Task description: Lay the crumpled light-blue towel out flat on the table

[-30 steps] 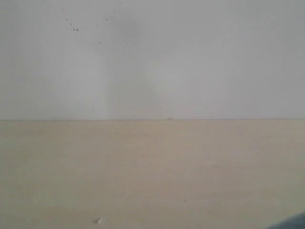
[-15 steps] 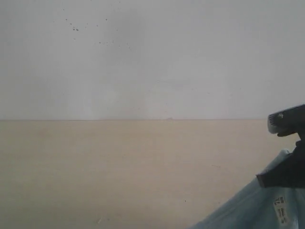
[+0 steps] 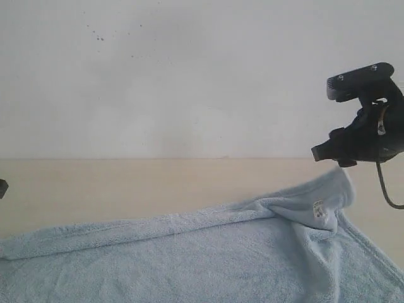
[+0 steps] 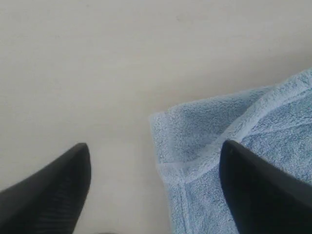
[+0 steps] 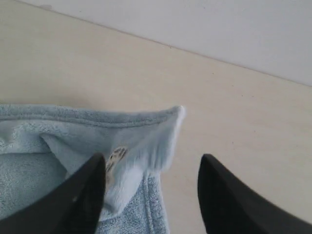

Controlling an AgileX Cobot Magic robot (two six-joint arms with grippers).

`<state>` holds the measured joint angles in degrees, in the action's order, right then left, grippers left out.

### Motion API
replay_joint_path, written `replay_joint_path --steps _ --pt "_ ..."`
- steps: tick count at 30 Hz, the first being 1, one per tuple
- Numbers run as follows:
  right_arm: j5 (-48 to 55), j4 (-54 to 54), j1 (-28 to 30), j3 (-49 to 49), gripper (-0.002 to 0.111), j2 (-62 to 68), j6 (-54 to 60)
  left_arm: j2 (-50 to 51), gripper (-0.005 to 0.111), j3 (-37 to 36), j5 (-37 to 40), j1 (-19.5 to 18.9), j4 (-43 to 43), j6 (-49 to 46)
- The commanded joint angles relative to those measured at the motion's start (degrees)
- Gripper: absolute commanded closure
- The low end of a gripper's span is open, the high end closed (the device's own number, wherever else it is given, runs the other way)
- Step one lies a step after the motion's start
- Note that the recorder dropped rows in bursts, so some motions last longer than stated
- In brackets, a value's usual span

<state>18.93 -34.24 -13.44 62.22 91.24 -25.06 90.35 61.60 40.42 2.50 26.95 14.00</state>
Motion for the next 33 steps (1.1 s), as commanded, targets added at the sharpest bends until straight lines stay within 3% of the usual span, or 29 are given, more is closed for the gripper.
replay_joint_path --steps 1,2,3,4,8,12,33 --pt "1.6 0.7 0.3 0.5 0.079 -1.9 1.0 -3.1 0.05 -0.2 1.3 -0.1 -2.4 1.4" --pt "4.2 0.9 0.3 0.4 0.097 -2.4 1.0 -4.8 0.056 -1.5 1.4 0.0 -3.6 1.4" --pt "6.1 1.0 0.3 0.4 0.107 -2.6 1.0 -5.4 0.057 -2.3 1.2 0.0 -4.5 0.8" --pt "9.3 1.2 0.3 -0.4 0.108 -2.7 1.7 -6.8 0.061 -4.5 0.9 0.0 -8.0 -1.9" --pt "9.8 1.1 0.3 -10.5 0.108 -2.7 4.4 -8.4 0.071 -11.0 0.3 0.0 -18.9 -11.0" --pt "1.4 0.7 0.3 -19.5 0.108 -2.7 4.6 -8.8 0.071 -13.6 -0.1 0.0 -20.1 -11.3" --pt "-2.6 -1.6 4.9 -21.5 0.108 4.9 1.4 -10.0 0.071 -14.0 -1.4 0.0 -23.4 -14.0"
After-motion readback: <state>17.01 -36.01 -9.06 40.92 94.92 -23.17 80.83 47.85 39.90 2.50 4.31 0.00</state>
